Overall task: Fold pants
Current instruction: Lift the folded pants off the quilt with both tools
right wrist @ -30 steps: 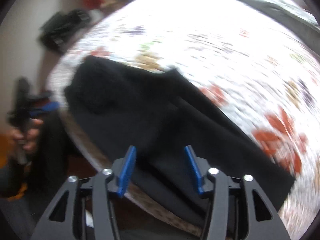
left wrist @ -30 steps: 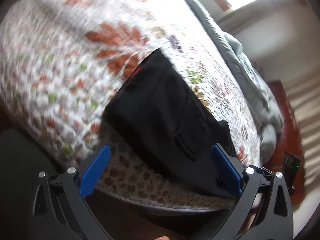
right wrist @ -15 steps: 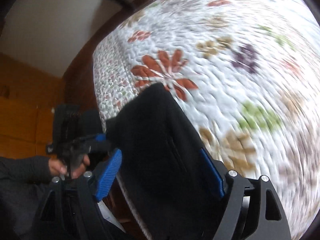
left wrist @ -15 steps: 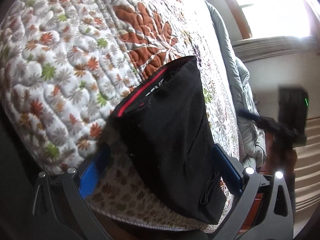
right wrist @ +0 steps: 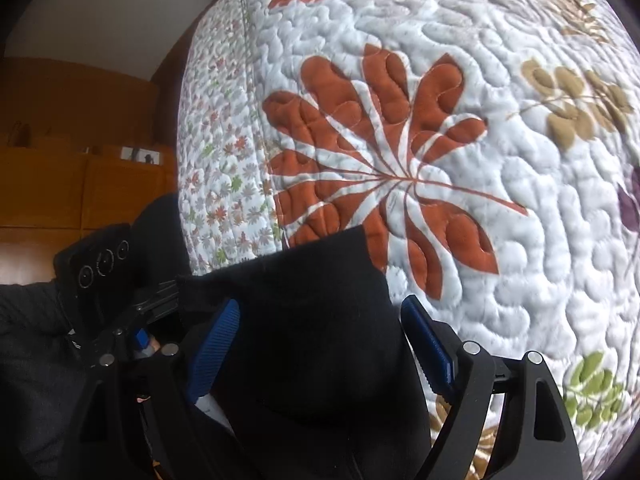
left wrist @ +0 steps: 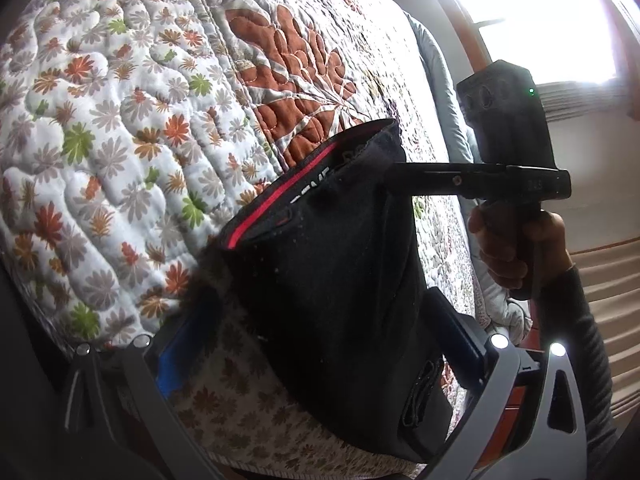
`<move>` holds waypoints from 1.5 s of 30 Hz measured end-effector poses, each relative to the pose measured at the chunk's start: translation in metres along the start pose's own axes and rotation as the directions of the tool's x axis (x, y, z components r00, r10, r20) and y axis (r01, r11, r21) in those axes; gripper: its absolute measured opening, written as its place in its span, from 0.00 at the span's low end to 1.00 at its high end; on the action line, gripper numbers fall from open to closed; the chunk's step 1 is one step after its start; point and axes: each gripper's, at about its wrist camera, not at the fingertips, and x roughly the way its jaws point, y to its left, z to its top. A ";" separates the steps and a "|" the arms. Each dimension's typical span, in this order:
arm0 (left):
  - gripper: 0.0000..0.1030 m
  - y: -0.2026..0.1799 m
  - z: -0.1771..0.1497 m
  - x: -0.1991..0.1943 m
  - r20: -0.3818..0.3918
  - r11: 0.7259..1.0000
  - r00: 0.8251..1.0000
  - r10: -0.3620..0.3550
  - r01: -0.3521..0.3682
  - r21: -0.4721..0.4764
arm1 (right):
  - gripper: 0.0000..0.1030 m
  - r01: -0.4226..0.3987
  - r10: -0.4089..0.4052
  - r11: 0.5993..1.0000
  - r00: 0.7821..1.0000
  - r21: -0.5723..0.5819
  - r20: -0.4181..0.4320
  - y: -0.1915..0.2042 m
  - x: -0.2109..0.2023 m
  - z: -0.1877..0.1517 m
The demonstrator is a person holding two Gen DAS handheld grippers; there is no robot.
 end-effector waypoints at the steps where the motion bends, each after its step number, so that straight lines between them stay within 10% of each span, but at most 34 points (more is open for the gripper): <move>1: 0.97 0.000 0.000 0.000 -0.003 1.000 1.000 -0.001 0.001 0.005 | 0.81 -0.002 0.002 1.000 1.000 0.002 -0.002 -0.001 0.001 0.000; 12: 0.97 -0.008 0.009 0.006 -0.010 1.000 1.000 -0.006 0.007 0.030 | 0.81 -0.010 0.010 1.000 1.000 0.014 0.004 -0.002 -0.005 -0.004; 18: 0.60 0.000 0.009 0.002 -0.033 0.999 0.998 0.045 -0.045 0.012 | 0.79 0.002 -0.002 1.000 1.000 0.014 -0.006 0.000 -0.004 -0.001; 28: 0.25 -0.011 0.010 -0.005 -0.037 0.994 0.996 0.086 -0.084 0.069 | 0.44 0.096 -0.097 0.995 0.995 0.025 0.035 0.009 -0.016 -0.004; 45: 0.18 -0.079 0.004 -0.024 0.012 0.967 0.998 0.069 -0.070 0.244 | 0.31 0.316 -0.313 0.949 0.937 0.005 0.154 0.066 -0.075 -0.043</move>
